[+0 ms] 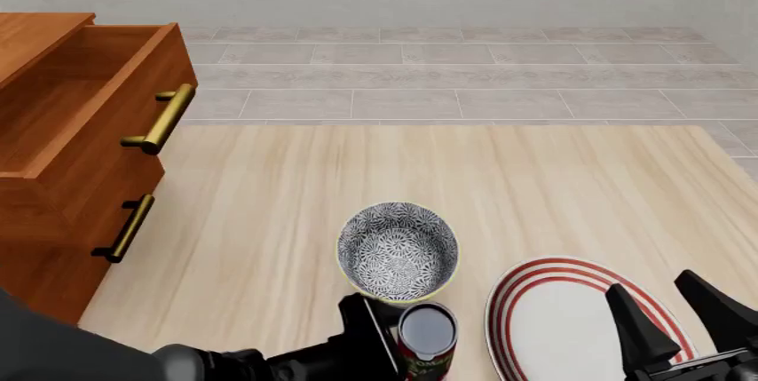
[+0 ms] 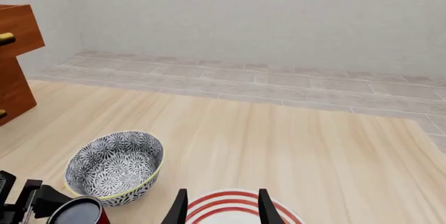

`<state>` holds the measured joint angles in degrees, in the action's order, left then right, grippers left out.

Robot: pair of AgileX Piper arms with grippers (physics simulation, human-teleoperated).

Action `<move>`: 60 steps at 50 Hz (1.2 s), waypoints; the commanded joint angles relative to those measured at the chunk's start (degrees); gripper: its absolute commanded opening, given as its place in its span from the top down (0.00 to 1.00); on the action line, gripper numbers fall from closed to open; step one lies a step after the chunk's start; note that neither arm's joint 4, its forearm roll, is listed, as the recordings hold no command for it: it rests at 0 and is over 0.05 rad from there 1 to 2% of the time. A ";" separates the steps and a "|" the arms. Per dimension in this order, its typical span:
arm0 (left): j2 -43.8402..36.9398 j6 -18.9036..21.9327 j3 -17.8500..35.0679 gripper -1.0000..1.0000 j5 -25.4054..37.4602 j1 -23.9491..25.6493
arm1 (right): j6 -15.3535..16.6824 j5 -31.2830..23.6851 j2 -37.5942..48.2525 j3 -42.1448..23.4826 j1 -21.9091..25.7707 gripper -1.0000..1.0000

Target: Put the ketchup in the top drawer of the cabinet.

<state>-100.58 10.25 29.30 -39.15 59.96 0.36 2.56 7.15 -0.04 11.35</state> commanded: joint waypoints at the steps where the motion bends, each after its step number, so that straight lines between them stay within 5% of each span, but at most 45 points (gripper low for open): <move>1: 4.96 3.58 0.04 1.00 2.38 0.68 | 0.10 0.61 0.98 0.02 0.27 0.00; 19: 17.92 -0.20 -1.09 1.00 9.70 -0.72 | 0.57 1.53 2.39 0.03 0.44 0.00; 21: 17.99 2.39 -2.21 1.00 8.28 -0.86 | 0.47 1.74 2.53 0.03 0.18 0.00; 40: 24.05 1.09 -3.47 1.00 11.39 -2.49 | 0.03 0.76 0.65 -0.04 0.36 0.00; 52: 30.98 0.65 -4.11 1.00 15.41 -5.48 | 0.67 0.95 0.87 -0.17 0.04 0.00; 60: 40.66 3.94 -5.34 1.00 19.56 -7.89 | 0.38 0.96 0.88 -0.08 0.18 0.00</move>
<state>-69.04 10.65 25.03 -23.28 54.73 0.80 3.49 8.02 -0.13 11.55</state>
